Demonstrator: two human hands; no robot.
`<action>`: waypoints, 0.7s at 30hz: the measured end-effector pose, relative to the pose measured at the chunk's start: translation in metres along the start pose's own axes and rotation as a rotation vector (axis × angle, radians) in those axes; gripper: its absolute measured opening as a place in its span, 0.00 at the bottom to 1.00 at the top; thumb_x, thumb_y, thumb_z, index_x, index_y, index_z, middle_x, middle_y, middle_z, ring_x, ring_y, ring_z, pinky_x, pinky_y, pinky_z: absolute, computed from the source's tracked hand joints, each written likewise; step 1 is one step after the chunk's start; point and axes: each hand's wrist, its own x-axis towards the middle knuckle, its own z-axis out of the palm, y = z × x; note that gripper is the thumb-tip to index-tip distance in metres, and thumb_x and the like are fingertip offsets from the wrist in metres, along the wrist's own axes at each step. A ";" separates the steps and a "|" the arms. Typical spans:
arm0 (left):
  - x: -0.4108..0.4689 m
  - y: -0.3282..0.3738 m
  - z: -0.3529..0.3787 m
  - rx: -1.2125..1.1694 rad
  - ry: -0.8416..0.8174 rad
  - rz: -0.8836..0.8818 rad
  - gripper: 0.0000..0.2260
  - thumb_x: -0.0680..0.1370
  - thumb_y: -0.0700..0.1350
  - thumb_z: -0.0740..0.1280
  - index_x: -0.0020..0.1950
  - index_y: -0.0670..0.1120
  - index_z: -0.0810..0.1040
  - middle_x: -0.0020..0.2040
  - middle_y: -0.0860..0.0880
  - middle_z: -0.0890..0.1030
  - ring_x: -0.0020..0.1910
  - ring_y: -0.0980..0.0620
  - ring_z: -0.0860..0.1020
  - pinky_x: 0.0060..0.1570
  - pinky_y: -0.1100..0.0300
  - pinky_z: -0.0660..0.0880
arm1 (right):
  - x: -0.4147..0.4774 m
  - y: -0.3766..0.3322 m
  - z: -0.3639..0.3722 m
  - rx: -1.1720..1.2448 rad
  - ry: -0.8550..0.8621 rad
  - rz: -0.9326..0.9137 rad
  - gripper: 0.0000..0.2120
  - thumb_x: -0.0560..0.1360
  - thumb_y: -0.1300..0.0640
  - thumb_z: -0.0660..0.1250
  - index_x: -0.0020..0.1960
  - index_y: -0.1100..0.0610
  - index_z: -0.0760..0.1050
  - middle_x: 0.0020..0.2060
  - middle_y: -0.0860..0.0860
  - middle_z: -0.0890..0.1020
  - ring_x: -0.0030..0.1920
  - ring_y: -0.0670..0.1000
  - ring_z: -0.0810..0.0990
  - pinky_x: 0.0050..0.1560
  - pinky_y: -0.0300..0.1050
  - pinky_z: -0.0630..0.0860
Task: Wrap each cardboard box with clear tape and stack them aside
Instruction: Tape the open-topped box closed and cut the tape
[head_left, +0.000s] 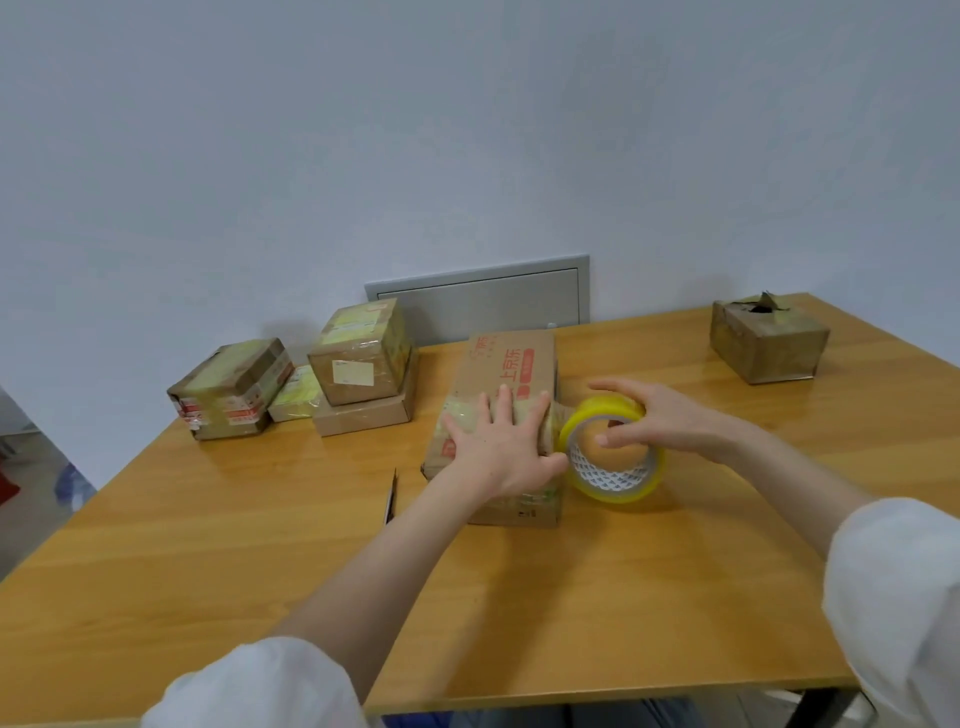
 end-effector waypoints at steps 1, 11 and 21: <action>-0.001 -0.001 0.001 -0.017 0.017 -0.004 0.34 0.77 0.65 0.54 0.77 0.59 0.40 0.78 0.44 0.39 0.77 0.40 0.39 0.67 0.28 0.40 | -0.005 0.008 0.001 0.024 -0.007 0.047 0.29 0.69 0.55 0.76 0.66 0.47 0.68 0.54 0.49 0.80 0.52 0.47 0.78 0.48 0.35 0.72; -0.007 -0.008 -0.013 -0.383 0.234 -0.037 0.29 0.77 0.58 0.56 0.78 0.53 0.55 0.78 0.47 0.57 0.75 0.45 0.57 0.71 0.35 0.53 | -0.005 -0.039 -0.011 0.479 0.452 -0.093 0.20 0.69 0.67 0.74 0.60 0.60 0.77 0.35 0.53 0.77 0.33 0.50 0.75 0.39 0.44 0.76; -0.017 -0.040 -0.031 -1.264 0.120 -0.208 0.08 0.75 0.46 0.66 0.53 0.49 0.78 0.51 0.47 0.83 0.50 0.49 0.81 0.54 0.53 0.76 | 0.043 -0.127 0.003 0.131 0.345 -0.227 0.30 0.67 0.55 0.78 0.66 0.54 0.73 0.58 0.48 0.76 0.59 0.48 0.73 0.58 0.42 0.71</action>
